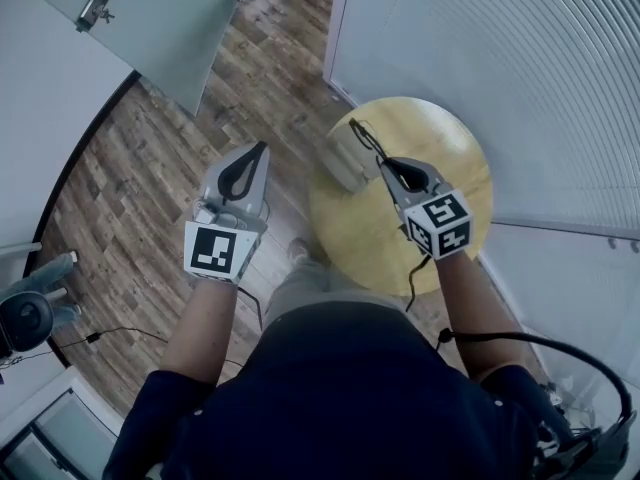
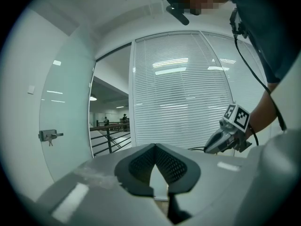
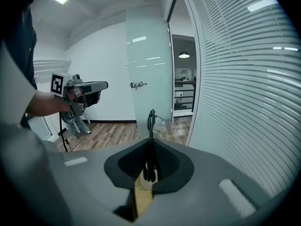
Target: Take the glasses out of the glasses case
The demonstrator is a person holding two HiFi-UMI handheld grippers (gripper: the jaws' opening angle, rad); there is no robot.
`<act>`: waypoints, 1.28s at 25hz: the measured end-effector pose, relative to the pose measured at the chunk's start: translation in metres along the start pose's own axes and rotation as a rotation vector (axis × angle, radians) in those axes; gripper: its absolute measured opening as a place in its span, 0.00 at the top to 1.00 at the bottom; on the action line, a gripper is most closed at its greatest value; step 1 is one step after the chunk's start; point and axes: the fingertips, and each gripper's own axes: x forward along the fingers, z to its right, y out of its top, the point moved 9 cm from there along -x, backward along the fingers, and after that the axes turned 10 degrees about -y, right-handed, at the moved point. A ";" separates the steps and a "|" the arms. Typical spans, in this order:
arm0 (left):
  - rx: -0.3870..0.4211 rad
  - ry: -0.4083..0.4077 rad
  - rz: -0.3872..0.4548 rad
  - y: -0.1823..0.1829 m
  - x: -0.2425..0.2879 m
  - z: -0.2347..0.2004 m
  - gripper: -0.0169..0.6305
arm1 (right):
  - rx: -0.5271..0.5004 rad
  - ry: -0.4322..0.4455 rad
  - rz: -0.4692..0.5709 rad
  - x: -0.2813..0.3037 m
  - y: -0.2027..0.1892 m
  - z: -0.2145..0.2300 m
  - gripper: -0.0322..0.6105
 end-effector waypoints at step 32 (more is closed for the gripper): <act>0.179 -0.041 0.152 0.128 -0.012 -0.005 0.97 | -0.025 -0.108 0.239 -0.095 0.091 0.004 0.90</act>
